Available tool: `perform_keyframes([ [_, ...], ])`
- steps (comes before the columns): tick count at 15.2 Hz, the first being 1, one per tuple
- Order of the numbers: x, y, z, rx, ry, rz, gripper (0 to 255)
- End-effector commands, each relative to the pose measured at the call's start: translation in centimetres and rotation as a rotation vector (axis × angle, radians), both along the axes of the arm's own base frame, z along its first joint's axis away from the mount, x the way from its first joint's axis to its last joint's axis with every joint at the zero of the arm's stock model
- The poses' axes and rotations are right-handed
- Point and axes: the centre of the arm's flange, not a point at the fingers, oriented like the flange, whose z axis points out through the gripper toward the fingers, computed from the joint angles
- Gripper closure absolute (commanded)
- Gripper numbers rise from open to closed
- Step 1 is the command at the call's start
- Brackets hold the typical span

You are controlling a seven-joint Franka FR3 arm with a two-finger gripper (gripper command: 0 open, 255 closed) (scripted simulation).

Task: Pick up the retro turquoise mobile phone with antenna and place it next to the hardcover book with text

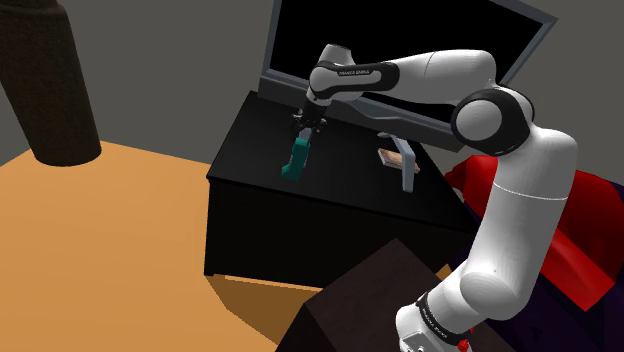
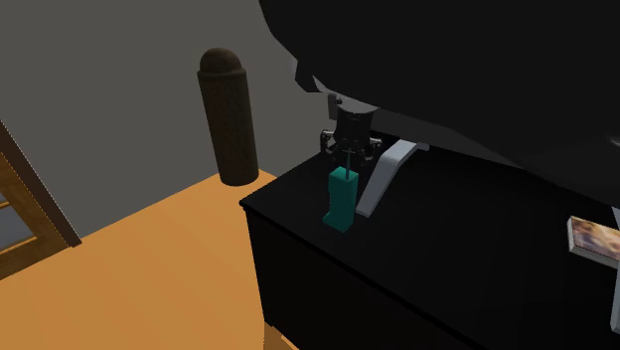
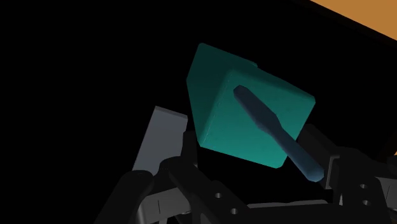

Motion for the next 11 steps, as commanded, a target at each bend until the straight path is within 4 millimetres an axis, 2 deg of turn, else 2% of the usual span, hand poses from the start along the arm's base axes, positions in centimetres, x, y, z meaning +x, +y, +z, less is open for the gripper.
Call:
perform_keyframes([
  [1, 0.0, 0.0, -0.1, 0.000, 0.001, 0.000, 255],
  [5, 0.0, 0.0, -0.1, 0.000, 0.001, 0.000, 255],
  [11, 0.0, 0.0, 3.1, 0.000, 0.001, 0.000, 255],
])
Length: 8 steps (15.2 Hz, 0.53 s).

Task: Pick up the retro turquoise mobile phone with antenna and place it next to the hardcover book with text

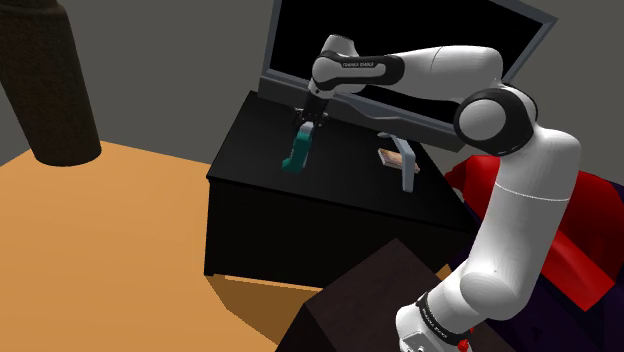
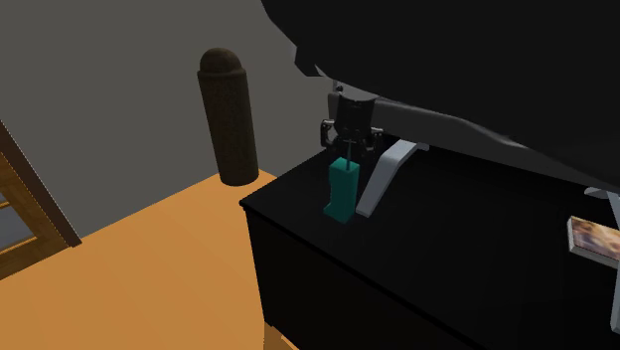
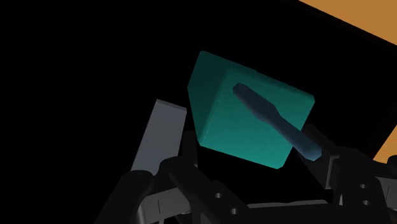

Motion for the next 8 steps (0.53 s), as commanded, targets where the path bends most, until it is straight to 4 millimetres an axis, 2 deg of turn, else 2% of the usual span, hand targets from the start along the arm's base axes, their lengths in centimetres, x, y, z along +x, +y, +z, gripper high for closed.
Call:
perform_keyframes([
  [1, -0.1, 0.0, 1.1, 0.000, 0.000, 0.000, 255],
  [8, -0.1, 0.0, 4.8, 0.000, 0.000, 0.000, 255],
])
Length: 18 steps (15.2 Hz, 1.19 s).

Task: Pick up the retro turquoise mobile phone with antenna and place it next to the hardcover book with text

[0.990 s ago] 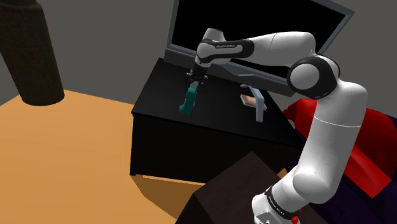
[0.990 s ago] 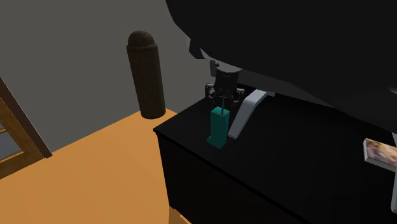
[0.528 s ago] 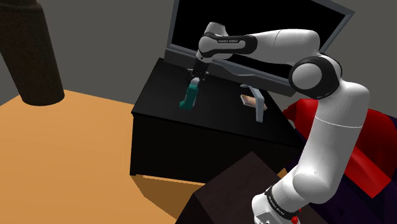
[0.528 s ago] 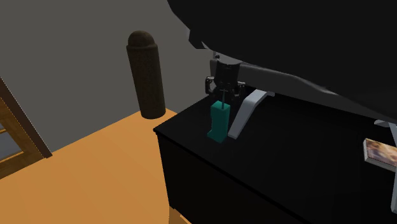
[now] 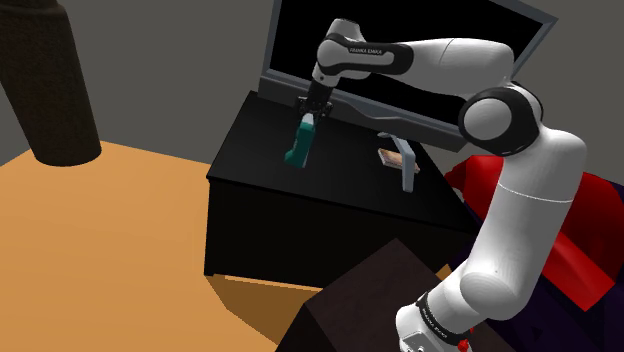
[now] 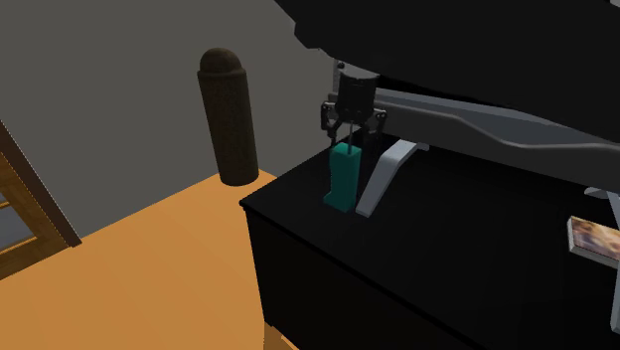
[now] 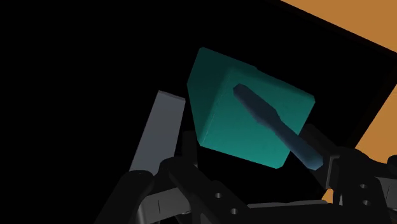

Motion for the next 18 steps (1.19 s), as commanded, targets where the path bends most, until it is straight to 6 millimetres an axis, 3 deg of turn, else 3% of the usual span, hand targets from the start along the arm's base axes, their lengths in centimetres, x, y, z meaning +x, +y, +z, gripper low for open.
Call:
perform_keyframes([
  [1, 0.0, 0.0, 1.1, 0.000, 0.000, 0.000, 255],
  [5, 0.0, 0.0, 2.9, 0.000, 0.000, 0.000, 255],
  [18, -8.1, -15.2, 2.9, 0.000, 0.000, 0.000, 255],
])
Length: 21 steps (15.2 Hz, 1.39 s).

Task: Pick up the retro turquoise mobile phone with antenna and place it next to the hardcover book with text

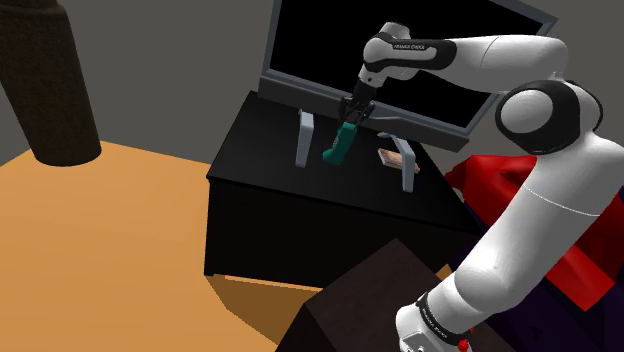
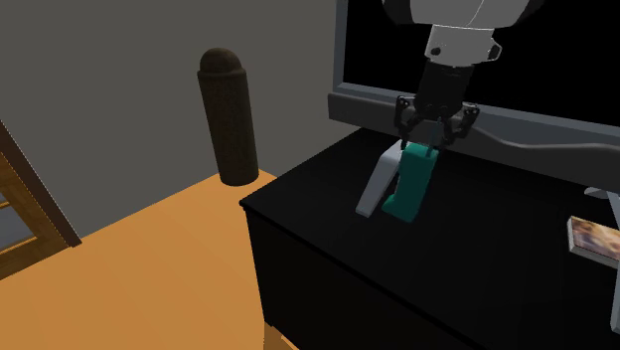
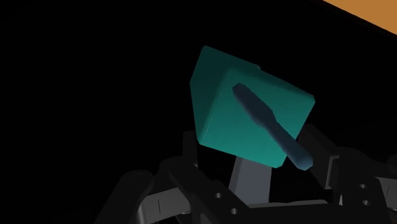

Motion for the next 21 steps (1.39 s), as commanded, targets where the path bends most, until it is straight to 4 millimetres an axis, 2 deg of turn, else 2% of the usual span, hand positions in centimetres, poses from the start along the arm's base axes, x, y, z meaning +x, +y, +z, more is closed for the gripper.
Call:
perform_keyframes([
  [1, -1.5, -2.4, -0.3, 0.000, -0.001, 0.001, 255],
  [21, -13.9, -25.7, -0.3, 0.000, -0.001, 0.001, 255],
])
